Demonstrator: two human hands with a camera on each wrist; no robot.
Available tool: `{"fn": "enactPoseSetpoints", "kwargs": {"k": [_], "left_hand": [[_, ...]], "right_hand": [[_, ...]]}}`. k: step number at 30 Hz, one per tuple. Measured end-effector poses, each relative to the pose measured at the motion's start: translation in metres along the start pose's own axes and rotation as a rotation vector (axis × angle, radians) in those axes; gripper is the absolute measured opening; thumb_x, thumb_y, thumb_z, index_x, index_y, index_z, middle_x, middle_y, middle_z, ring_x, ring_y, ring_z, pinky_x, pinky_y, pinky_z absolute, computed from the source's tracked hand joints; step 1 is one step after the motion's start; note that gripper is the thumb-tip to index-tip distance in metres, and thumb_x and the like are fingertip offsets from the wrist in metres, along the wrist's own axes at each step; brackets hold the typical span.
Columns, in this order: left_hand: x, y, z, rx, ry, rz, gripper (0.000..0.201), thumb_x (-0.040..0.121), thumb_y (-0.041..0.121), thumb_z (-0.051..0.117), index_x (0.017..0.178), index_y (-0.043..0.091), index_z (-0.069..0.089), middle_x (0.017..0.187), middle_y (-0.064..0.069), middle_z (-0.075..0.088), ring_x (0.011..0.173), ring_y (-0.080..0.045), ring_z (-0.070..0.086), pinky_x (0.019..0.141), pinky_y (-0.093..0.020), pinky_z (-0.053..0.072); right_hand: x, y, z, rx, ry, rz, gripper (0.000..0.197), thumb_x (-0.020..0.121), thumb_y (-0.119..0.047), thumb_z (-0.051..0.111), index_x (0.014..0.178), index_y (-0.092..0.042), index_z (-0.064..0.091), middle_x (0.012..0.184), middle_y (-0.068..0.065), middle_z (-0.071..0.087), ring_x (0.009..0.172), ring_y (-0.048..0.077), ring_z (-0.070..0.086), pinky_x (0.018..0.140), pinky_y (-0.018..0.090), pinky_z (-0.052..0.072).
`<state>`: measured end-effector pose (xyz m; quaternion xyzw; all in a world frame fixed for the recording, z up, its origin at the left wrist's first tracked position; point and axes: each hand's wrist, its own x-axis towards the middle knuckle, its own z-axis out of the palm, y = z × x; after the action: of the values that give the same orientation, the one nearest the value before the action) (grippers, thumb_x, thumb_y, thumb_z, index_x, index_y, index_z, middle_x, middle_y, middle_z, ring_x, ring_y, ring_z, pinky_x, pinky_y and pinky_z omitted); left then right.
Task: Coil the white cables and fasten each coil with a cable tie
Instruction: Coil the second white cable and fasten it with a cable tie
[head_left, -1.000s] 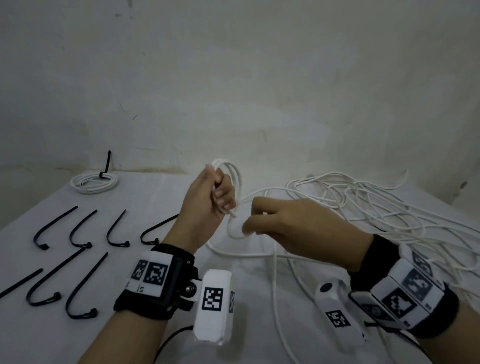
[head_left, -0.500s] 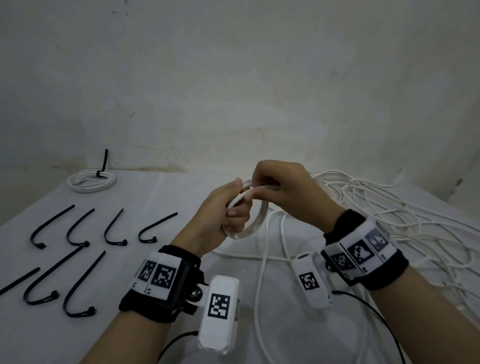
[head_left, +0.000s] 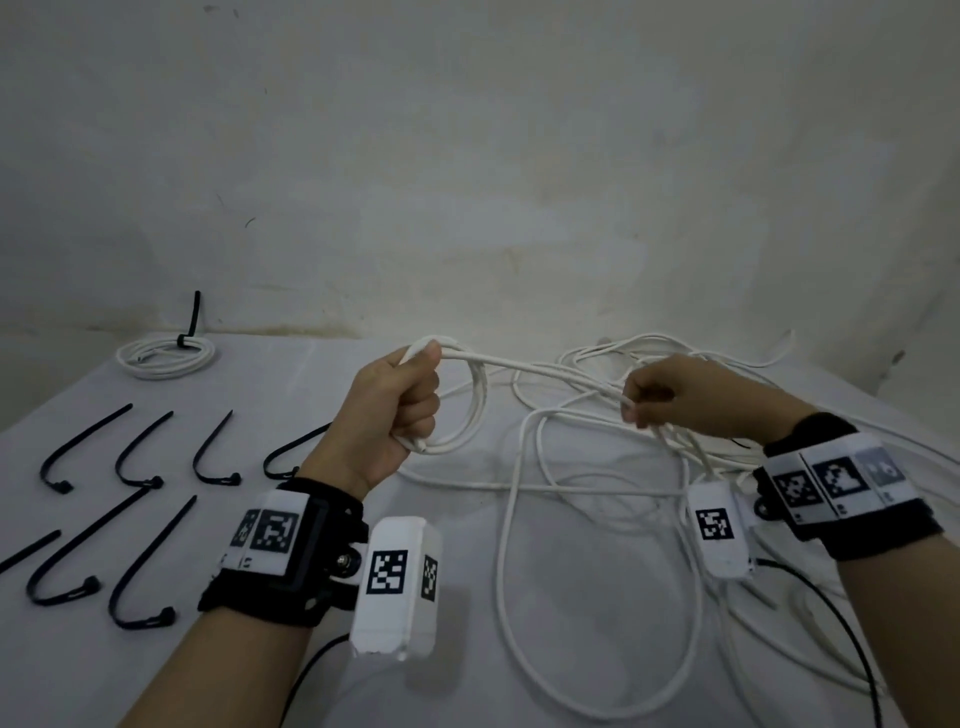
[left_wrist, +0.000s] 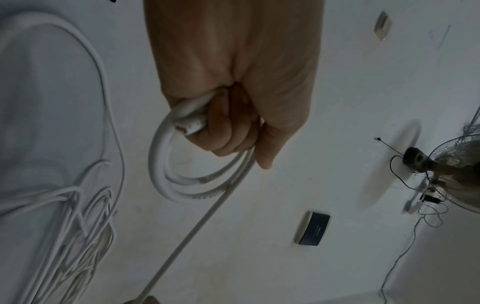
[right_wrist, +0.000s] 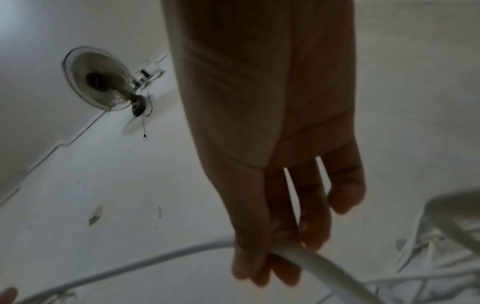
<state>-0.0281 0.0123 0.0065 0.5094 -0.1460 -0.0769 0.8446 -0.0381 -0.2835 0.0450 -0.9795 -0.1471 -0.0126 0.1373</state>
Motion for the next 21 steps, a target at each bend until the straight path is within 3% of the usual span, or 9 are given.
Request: {"fn": "enactPoseSetpoints", "kwargs": {"k": [2, 4, 6, 8, 10, 14, 16, 19, 21], "left_hand": [[-0.001, 0.000, 0.001, 0.018, -0.018, -0.026, 0.038, 0.094, 0.025, 0.045, 0.057, 0.020, 0.038, 0.047, 0.011, 0.020, 0.035, -0.001, 0.017, 0.034, -0.013, 0.015], [-0.002, 0.000, 0.002, 0.032, -0.041, -0.043, 0.038, 0.092, 0.030, 0.046, 0.060, 0.020, 0.028, 0.045, 0.011, 0.020, 0.034, -0.001, 0.017, 0.034, -0.014, 0.015], [-0.002, 0.002, 0.002, -0.004, -0.041, -0.037, 0.035, 0.085, 0.032, 0.049, 0.062, 0.020, 0.026, 0.044, 0.011, 0.021, 0.032, -0.001, 0.018, 0.033, -0.014, 0.014], [-0.001, 0.005, -0.002, -0.074, -0.021, -0.034, 0.033, 0.080, 0.033, 0.051, 0.061, 0.020, 0.028, 0.042, 0.011, 0.022, 0.030, 0.000, 0.018, 0.031, -0.014, 0.014], [0.001, 0.007, -0.007, -0.138, 0.003, -0.039, 0.034, 0.083, 0.032, 0.049, 0.056, 0.020, 0.033, 0.040, 0.010, 0.022, 0.029, 0.000, 0.019, 0.031, -0.014, 0.014], [0.002, 0.006, -0.007, -0.251, 0.040, -0.063, 0.045, 0.095, 0.030, 0.040, 0.052, 0.020, 0.036, 0.039, 0.010, 0.022, 0.031, -0.002, 0.012, 0.030, -0.014, 0.012], [0.002, 0.007, -0.006, -0.296, 0.067, -0.044, 0.043, 0.098, 0.030, 0.038, 0.057, 0.019, 0.032, 0.039, 0.010, 0.022, 0.032, -0.003, 0.011, 0.031, -0.014, 0.012], [0.002, 0.009, -0.007, -0.375, 0.111, 0.017, 0.040, 0.099, 0.030, 0.036, 0.062, 0.019, 0.027, 0.038, 0.010, 0.022, 0.035, -0.007, 0.006, 0.031, -0.014, 0.012], [0.003, 0.011, -0.011, -0.427, 0.141, 0.055, 0.041, 0.100, 0.031, 0.035, 0.062, 0.019, 0.026, 0.037, 0.009, 0.022, 0.041, -0.010, 0.004, 0.031, -0.015, 0.012]], "right_hand": [[0.005, 0.001, -0.008, -0.073, 0.248, 0.025, 0.018, 0.088, -0.016, 0.063, 0.071, -0.020, 0.061, 0.064, -0.010, 0.061, 0.061, 0.012, 0.056, 0.057, 0.011, 0.037], [0.010, -0.004, -0.019, -0.014, 0.540, 0.014, 0.014, 0.090, -0.017, 0.060, 0.076, -0.018, 0.059, 0.063, -0.008, 0.060, 0.058, 0.014, 0.056, 0.057, 0.017, 0.040], [0.014, -0.009, -0.031, 0.093, 0.652, -0.013, 0.011, 0.091, -0.016, 0.058, 0.081, -0.013, 0.060, 0.064, -0.003, 0.062, 0.055, 0.012, 0.058, 0.056, 0.011, 0.041], [0.016, -0.012, -0.034, 0.223, 0.537, -0.025, 0.010, 0.093, -0.013, 0.055, 0.086, -0.011, 0.062, 0.065, 0.001, 0.061, 0.053, 0.010, 0.059, 0.058, 0.009, 0.043], [0.013, -0.013, -0.028, 0.370, 0.447, -0.036, 0.015, 0.095, -0.009, 0.052, 0.090, -0.015, 0.064, 0.062, 0.003, 0.055, 0.048, 0.011, 0.053, 0.054, 0.020, 0.049], [0.012, -0.016, -0.015, 0.595, 0.511, -0.030, 0.014, 0.098, -0.010, 0.046, 0.096, -0.014, 0.059, 0.060, 0.006, 0.048, 0.040, 0.010, 0.036, 0.038, 0.020, 0.032], [0.013, -0.017, -0.008, 0.777, 0.492, -0.015, 0.009, 0.099, -0.012, 0.045, 0.094, -0.015, 0.053, 0.059, 0.006, 0.047, 0.039, 0.010, 0.031, 0.038, 0.019, 0.027], [0.010, -0.018, 0.000, 1.084, 0.352, 0.013, 0.012, 0.098, -0.011, 0.044, 0.090, -0.015, 0.052, 0.060, 0.005, 0.042, 0.039, 0.009, 0.028, 0.038, 0.018, 0.029], [0.006, -0.021, 0.003, 1.034, 0.313, -0.019, 0.011, 0.097, -0.007, 0.045, 0.094, -0.012, 0.054, 0.062, 0.005, 0.038, 0.042, 0.010, 0.028, 0.039, 0.019, 0.028]]}}
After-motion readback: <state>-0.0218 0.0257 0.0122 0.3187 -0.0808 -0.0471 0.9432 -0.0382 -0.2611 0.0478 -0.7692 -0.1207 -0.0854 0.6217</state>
